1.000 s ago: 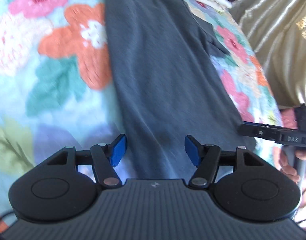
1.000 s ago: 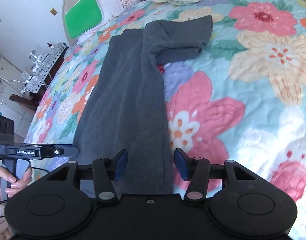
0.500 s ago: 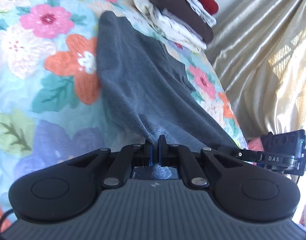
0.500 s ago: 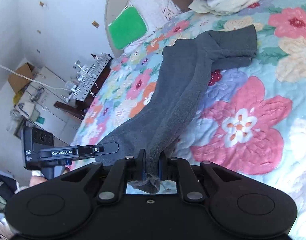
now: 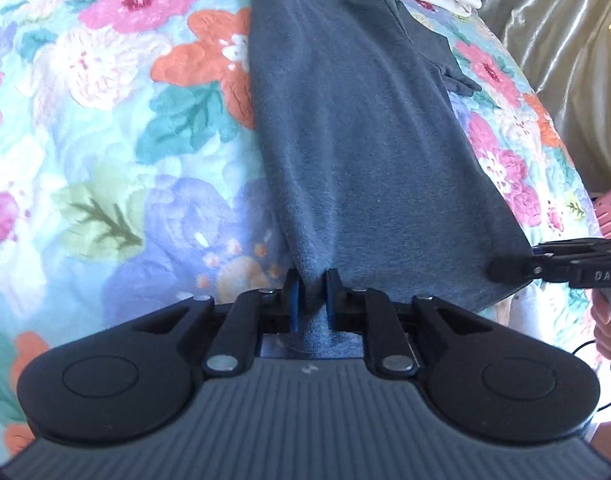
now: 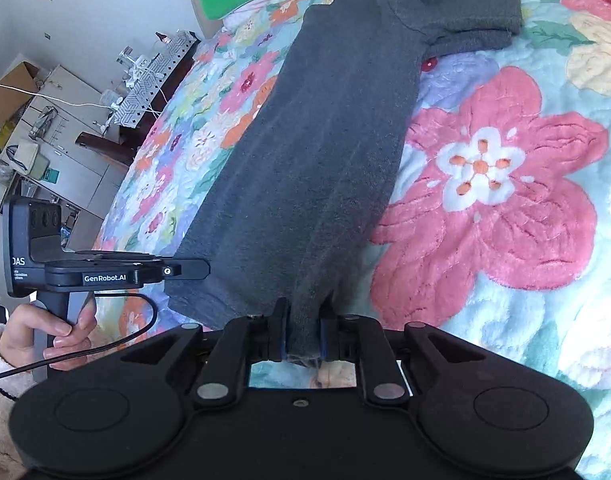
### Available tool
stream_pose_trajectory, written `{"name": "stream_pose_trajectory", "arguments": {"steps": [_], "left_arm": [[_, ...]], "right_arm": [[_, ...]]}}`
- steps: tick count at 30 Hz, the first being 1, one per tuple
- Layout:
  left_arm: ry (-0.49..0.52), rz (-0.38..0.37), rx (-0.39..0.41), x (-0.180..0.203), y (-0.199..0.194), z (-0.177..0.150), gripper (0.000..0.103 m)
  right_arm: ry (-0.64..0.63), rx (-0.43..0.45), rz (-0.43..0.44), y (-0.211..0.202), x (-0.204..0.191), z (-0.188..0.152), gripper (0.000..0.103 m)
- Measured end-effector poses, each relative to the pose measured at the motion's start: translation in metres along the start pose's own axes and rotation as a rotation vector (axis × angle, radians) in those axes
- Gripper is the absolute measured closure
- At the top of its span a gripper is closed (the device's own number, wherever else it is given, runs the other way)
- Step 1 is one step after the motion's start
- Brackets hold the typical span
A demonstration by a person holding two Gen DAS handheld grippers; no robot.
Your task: Fold clothes
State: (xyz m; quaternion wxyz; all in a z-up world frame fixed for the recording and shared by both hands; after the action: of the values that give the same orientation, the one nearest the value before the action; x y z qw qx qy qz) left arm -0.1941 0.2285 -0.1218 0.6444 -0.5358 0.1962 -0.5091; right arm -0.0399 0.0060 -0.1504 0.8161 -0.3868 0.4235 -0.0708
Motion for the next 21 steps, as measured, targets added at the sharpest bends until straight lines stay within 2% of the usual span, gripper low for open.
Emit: {"name": "stream_pose_trajectory", "arguments": {"steps": [1, 3, 4, 6, 9, 13, 15, 17, 20, 21], "left_arm": [[0.009, 0.013, 0.021, 0.000, -0.007, 0.003, 0.090], [0.102, 0.055, 0.098, 0.004, -0.024, 0.015, 0.086], [0.132, 0.067, 0.103, 0.006, -0.027, 0.021, 0.084], [0.190, 0.087, 0.113, 0.009, -0.033, 0.035, 0.082], [0.228, 0.004, 0.158, 0.031, -0.031, 0.064, 0.078], [0.262, -0.058, 0.162, 0.068, 0.007, 0.104, 0.075], [0.249, -0.100, 0.136, 0.079, 0.034, 0.122, 0.067], [0.185, -0.111, 0.089, 0.081, 0.059, 0.137, 0.067], [0.107, -0.135, 0.085, 0.081, 0.075, 0.151, 0.067], [0.081, -0.144, 0.083, 0.081, 0.079, 0.154, 0.067]], "right_arm": [[0.012, 0.016, -0.010, -0.007, 0.003, 0.002, 0.073], [0.056, 0.083, -0.015, -0.026, 0.015, 0.008, 0.066], [0.084, 0.121, -0.016, -0.035, 0.023, 0.013, 0.057], [0.141, 0.199, -0.016, -0.054, 0.037, 0.023, 0.049], [0.266, 0.266, -0.003, -0.060, 0.064, 0.052, 0.048], [0.465, 0.290, 0.013, -0.040, 0.098, 0.095, 0.046], [0.547, 0.290, 0.023, -0.029, 0.112, 0.114, 0.040], [0.608, 0.321, 0.008, -0.022, 0.123, 0.130, 0.039], [0.668, 0.382, 0.020, -0.011, 0.136, 0.147, 0.038], [0.708, 0.406, 0.068, -0.007, 0.141, 0.150, 0.037]]}}
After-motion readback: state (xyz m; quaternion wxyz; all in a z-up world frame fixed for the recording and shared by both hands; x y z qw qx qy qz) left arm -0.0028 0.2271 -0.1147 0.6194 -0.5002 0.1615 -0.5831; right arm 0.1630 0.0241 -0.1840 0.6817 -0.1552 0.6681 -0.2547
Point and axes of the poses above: each gripper's, at about its wrist camera, not at the fingertips, and y roughly the way its jaws point, x to its right, z to its top, the point moved 5 cm from there along y, roughly the way its jaws point, and after that the axes turned 5 degrees about -x, right-handed, at the moved point
